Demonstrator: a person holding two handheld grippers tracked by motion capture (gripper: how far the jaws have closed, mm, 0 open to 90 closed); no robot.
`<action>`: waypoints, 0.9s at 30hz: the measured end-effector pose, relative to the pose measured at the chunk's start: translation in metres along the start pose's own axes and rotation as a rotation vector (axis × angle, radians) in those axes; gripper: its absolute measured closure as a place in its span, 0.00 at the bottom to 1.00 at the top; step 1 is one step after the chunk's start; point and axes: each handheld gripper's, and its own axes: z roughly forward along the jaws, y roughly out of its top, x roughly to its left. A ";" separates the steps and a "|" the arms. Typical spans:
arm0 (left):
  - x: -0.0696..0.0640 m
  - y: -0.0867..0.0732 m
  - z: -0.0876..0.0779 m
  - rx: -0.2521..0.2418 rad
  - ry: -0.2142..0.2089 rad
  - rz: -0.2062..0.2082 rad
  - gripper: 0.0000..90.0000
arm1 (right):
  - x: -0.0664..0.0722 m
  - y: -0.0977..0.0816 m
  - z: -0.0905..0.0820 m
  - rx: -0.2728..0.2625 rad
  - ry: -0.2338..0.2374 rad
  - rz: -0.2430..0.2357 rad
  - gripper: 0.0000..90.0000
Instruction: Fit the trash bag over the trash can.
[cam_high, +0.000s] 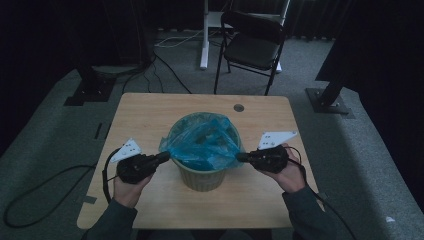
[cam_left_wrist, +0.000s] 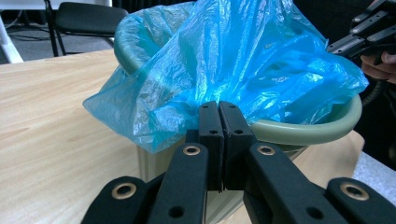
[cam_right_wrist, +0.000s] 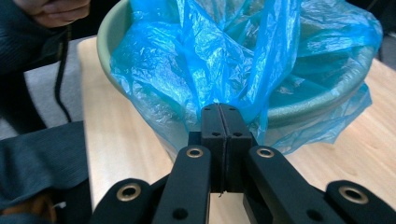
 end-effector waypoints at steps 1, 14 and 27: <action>0.001 0.002 0.003 -0.001 0.003 0.001 0.99 | -0.002 0.001 0.001 -0.004 -0.007 0.003 1.00; 0.007 0.009 0.023 0.008 0.008 0.016 1.00 | -0.016 0.002 0.014 -0.031 -0.059 0.036 1.00; 0.008 -0.004 0.023 0.030 0.023 0.008 1.00 | -0.011 -0.007 0.026 0.046 -0.025 0.017 1.00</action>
